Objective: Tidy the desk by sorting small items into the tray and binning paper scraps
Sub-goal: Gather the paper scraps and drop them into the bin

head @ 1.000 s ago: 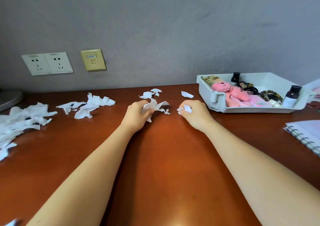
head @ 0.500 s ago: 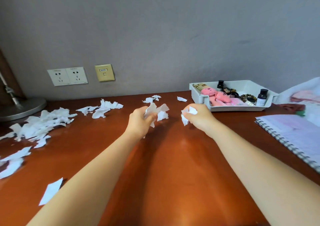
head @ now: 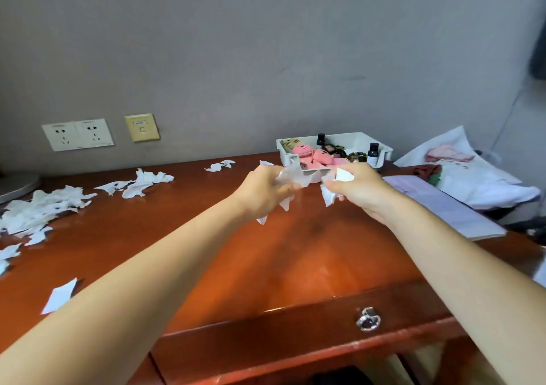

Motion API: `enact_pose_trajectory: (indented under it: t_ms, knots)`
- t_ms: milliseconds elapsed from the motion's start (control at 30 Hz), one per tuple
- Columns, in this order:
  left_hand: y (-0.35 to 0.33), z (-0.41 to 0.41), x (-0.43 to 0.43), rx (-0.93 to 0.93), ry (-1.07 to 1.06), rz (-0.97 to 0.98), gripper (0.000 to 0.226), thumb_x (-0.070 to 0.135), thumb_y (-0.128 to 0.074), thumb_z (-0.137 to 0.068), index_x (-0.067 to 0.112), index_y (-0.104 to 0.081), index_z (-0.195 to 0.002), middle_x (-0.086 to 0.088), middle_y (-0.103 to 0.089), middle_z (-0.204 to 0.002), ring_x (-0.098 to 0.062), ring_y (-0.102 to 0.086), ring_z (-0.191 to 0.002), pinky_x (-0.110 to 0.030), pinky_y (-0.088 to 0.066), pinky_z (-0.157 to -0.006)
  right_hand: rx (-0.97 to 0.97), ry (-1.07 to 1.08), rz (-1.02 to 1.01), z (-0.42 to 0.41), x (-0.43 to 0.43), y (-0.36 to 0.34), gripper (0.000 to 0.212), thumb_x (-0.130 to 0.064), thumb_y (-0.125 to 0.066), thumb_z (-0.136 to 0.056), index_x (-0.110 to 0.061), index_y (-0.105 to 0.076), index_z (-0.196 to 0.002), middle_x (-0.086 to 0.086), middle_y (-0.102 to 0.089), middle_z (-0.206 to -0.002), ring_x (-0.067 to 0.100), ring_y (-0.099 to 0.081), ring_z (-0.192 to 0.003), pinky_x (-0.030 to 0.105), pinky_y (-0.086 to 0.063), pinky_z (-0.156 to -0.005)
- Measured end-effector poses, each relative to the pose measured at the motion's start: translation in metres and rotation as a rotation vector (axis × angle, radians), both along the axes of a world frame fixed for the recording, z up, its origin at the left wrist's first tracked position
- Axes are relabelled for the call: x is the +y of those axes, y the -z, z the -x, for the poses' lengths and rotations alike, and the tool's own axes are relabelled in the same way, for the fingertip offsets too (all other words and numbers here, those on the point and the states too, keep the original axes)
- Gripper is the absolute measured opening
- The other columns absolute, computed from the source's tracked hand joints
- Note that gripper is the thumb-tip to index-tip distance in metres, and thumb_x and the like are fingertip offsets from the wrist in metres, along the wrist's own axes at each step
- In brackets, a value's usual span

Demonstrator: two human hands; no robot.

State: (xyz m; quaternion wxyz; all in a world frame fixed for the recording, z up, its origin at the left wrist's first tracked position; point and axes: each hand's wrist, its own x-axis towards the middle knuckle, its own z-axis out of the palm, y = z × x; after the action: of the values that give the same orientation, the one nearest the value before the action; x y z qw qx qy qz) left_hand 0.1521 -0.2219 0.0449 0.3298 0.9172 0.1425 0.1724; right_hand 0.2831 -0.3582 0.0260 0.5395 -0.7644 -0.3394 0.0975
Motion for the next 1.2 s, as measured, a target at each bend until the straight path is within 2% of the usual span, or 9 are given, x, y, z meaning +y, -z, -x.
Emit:
enact_pose_trajectory:
  t_ms: [100, 200, 333, 467, 667, 900, 1000, 1133, 1200]
  knots:
    - [0.004, -0.010, -0.032, 0.042, 0.110, -0.018, 0.030, 0.029, -0.057, -0.093, 0.003, -0.064, -0.080, -0.008, -0.070, -0.070, -0.036, -0.062, -0.066, -0.033, -0.050, -0.063, 0.075, 0.039, -0.040, -0.006, -0.043, 0.014, 0.023, 0.001, -0.057, -0.086, -0.012, -0.060, -0.067, 0.003, -0.061, -0.067, 0.011, -0.050, -0.060, 0.022, -0.040, -0.058]
    - [0.013, -0.017, -0.070, 0.068, 0.193, -0.056, 0.032, 0.027, -0.057, -0.094, 0.011, -0.056, -0.066, 0.010, -0.058, -0.043, -0.022, -0.054, -0.047, -0.021, -0.042, -0.047, 0.161, 0.120, -0.109, -0.006, -0.092, 0.028, 0.022, 0.002, -0.057, -0.087, -0.013, -0.061, -0.070, -0.003, -0.059, -0.062, 0.009, -0.050, -0.060, 0.017, -0.039, -0.054]
    - [0.040, -0.023, -0.131, 0.042, 0.385, 0.030, 0.026, 0.021, -0.057, -0.093, 0.015, -0.056, -0.067, 0.007, -0.064, -0.050, -0.040, -0.059, -0.050, -0.029, -0.048, -0.042, 0.294, 0.271, -0.337, 0.008, -0.161, 0.065, 0.024, 0.003, -0.058, -0.088, -0.015, -0.062, -0.073, 0.000, -0.059, -0.067, 0.010, -0.053, -0.063, 0.018, -0.040, -0.055]
    - [0.075, -0.028, -0.193, 0.072, 0.553, 0.098, 0.024, 0.020, -0.057, -0.094, 0.010, -0.058, -0.072, 0.000, -0.064, -0.059, -0.007, -0.046, -0.029, -0.016, -0.034, -0.031, 0.367, 0.377, -0.387, 0.021, -0.219, 0.113, 0.018, 0.000, -0.059, -0.089, -0.013, -0.064, -0.077, 0.004, -0.062, -0.073, 0.014, -0.056, -0.068, 0.018, -0.041, -0.057]
    - [0.148, -0.049, -0.259, 0.292, 0.690, 0.179, 0.020, 0.027, -0.059, -0.091, 0.014, -0.062, -0.076, -0.009, -0.069, -0.071, -0.001, -0.057, -0.043, -0.021, -0.043, -0.035, 0.485, 0.534, -0.357, 0.031, -0.286, 0.178, 0.016, 0.005, -0.058, -0.085, -0.007, -0.066, -0.076, 0.010, -0.067, -0.078, 0.023, -0.061, -0.080, 0.034, -0.049, -0.075]
    - [0.253, -0.072, -0.316, 0.523, 0.714, 0.296, 0.025, 0.023, -0.062, -0.090, 0.001, -0.062, -0.079, -0.003, -0.061, -0.066, -0.004, -0.056, -0.056, -0.014, -0.041, -0.047, 0.730, 0.834, -0.321, 0.048, -0.351, 0.271, 0.029, 0.001, -0.054, -0.091, -0.020, -0.063, -0.074, 0.000, -0.065, -0.078, 0.013, -0.062, -0.073, 0.025, -0.049, -0.069]
    - [0.304, -0.078, -0.336, 0.614, 0.648, 0.342, 0.044, 0.036, -0.063, -0.084, -0.007, -0.060, -0.077, -0.019, -0.062, -0.078, -0.032, -0.062, -0.079, -0.037, -0.049, -0.073, 0.862, 0.929, -0.316, 0.055, -0.370, 0.311, 0.025, -0.001, -0.053, -0.093, -0.017, -0.060, -0.075, 0.003, -0.063, -0.077, 0.011, -0.060, -0.070, 0.023, -0.049, -0.066]
    - [0.362, -0.081, -0.363, 0.802, 0.512, 0.360, 0.028, 0.026, -0.057, -0.092, 0.006, -0.053, -0.074, -0.008, -0.052, -0.074, -0.025, -0.050, -0.079, -0.031, -0.035, -0.061, 0.995, 0.999, -0.262, 0.055, -0.390, 0.367, 0.020, -0.005, -0.055, -0.093, -0.010, -0.056, -0.074, 0.009, -0.057, -0.078, 0.019, -0.055, -0.077, 0.029, -0.046, -0.070]
    - [0.383, -0.082, -0.376, 0.847, 0.415, 0.405, 0.022, 0.027, -0.057, -0.093, 0.010, -0.059, -0.080, -0.003, -0.055, -0.074, -0.027, -0.054, -0.085, -0.029, -0.035, -0.066, 1.071, 1.058, -0.244, 0.056, -0.395, 0.394, 0.007, -0.006, -0.056, -0.092, -0.008, -0.060, -0.086, 0.015, -0.061, -0.096, 0.026, -0.058, -0.090, 0.032, -0.049, -0.076]
